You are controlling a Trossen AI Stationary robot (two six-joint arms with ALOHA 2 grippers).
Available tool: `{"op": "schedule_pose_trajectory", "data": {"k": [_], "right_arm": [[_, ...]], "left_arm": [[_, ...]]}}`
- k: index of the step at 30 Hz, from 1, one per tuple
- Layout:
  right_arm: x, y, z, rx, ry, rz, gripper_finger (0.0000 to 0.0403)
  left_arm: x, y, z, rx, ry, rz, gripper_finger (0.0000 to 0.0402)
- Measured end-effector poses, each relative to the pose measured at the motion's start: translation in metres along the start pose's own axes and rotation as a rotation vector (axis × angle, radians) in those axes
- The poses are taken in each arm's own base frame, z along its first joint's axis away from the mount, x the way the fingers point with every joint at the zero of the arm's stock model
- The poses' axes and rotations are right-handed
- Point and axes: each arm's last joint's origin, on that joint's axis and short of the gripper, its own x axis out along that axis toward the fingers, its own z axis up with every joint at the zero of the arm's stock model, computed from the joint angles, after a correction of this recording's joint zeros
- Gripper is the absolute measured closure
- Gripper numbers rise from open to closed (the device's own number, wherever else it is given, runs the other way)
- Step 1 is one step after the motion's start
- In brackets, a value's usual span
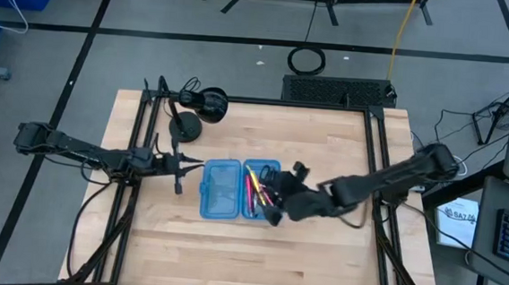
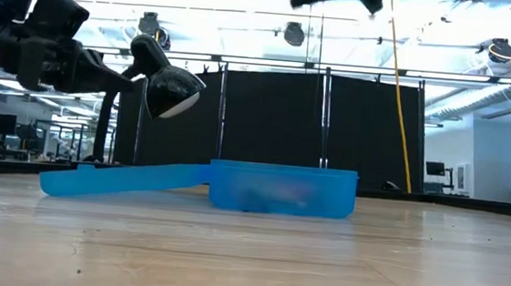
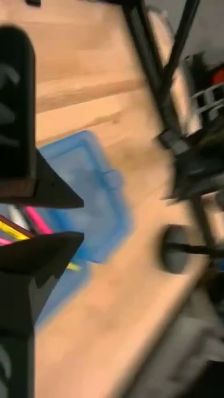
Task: Pick & place school supplies into a supply box
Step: Return to Home Position
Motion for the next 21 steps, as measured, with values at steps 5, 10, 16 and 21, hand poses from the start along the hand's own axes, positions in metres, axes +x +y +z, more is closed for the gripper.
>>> {"op": "schedule_pose_trajectory", "data": {"k": [5,10,16,21], "right_arm": [[-0.034,0.005,0.006,-0.249,-0.065,0.057,0.0396],[-0.046,0.008,0.009,-0.350,-0.100,0.093,0.0391],[-0.046,0.009,0.004,-0.497,-0.087,0.086,0.0401],[-0.055,0.005,0.008,-0.575,-0.137,-0.025,0.0402]], "left_arm": [[0.000,-0.002,-0.006,0.047,0.059,-0.019,0.0360],[0.000,0.004,0.000,-0.004,0.030,0.123,0.0360],[0.000,0.006,0.005,0.001,0.015,0.157,0.0360],[0.000,0.006,0.009,0.062,-0.015,0.158,0.0360]]}}
